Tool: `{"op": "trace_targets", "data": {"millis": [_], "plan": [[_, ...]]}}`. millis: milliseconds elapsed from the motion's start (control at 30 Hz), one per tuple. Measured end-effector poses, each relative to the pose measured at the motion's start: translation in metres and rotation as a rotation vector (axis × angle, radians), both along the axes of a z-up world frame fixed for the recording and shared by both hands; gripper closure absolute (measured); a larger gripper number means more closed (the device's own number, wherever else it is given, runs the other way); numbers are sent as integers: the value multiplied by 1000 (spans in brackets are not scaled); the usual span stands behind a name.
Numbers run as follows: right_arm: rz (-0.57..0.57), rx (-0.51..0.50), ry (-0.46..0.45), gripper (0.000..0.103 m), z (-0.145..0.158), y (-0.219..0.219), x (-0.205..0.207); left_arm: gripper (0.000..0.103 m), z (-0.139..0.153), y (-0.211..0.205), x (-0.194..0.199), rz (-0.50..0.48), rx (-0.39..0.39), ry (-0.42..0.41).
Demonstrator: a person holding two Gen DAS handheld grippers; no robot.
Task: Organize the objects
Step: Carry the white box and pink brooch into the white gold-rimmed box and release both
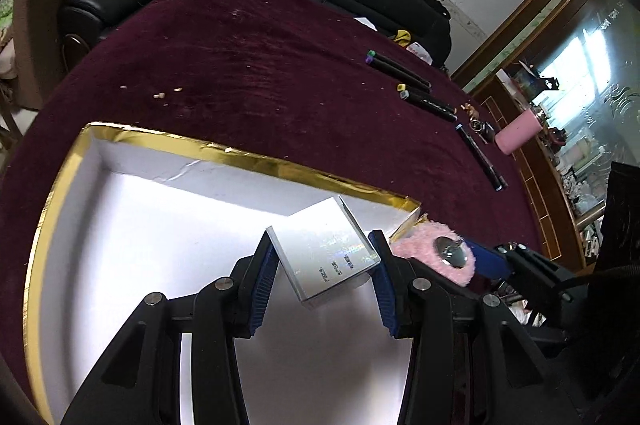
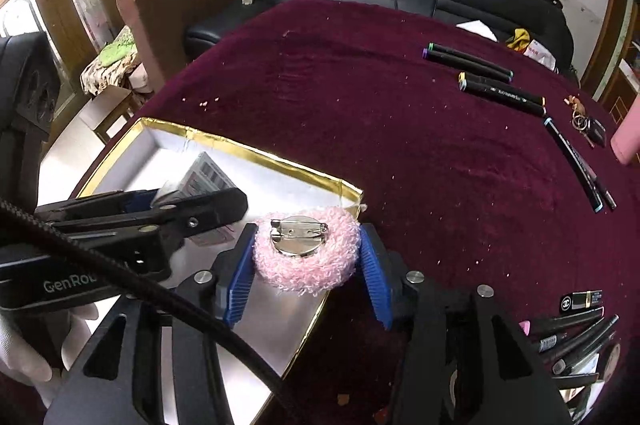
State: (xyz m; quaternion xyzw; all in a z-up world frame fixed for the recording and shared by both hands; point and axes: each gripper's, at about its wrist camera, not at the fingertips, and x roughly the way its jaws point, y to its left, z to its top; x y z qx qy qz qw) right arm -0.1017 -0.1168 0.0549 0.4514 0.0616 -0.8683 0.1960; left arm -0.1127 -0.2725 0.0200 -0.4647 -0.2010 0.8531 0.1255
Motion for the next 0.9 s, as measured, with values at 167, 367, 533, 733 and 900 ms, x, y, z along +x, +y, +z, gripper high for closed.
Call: {"op": "trace_targets", "data": {"millis": [167,367,533,733,900], "plan": [[23,10,9,52,-1,-3,-1,57,2,-1,-14,26,85,-12],[32,-20,19,51,4,1,-1,48,8,-9,-17,54,115,-5],[37,-58,20,51,11,5,1,48,21,-14,-2,87,107,33],[-6,-108,48,51,35,23,16,48,27,-18,36,147,130,73],[-30,-228,58,46,52,63,52,48,5,0,68,159,175,53]]}}
